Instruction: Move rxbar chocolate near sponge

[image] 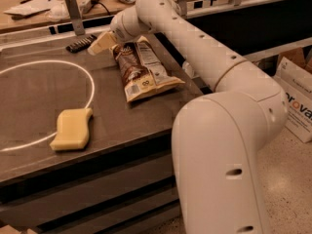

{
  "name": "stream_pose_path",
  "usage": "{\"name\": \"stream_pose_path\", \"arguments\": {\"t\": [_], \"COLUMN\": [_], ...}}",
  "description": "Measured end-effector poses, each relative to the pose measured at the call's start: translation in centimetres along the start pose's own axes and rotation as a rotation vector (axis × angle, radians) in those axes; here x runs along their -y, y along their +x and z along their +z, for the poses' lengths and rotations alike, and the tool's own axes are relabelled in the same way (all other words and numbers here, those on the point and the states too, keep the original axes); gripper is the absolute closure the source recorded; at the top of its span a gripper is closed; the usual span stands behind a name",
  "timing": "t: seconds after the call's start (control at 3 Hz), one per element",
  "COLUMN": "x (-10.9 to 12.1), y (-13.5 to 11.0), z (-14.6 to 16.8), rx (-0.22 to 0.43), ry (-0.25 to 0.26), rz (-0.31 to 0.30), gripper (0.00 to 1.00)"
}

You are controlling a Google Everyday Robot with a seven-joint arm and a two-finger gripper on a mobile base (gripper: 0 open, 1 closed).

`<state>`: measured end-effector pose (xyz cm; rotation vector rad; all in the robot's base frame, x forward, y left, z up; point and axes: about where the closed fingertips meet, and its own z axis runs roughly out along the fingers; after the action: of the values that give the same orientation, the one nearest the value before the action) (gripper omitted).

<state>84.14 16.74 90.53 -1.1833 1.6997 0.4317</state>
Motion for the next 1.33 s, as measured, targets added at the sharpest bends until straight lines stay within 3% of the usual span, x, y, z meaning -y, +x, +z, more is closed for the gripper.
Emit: {"name": "stream_pose_path", "arguments": {"t": [0.67,1.33], "x": [0.0,-0.7], "y": [-0.2,-0.4], "z": [4.0,7.5], "rx": [-0.032,-0.013], "ry": [-0.062,-0.124], "rz": [0.067,0.089], "gripper": [0.0,0.0]}}
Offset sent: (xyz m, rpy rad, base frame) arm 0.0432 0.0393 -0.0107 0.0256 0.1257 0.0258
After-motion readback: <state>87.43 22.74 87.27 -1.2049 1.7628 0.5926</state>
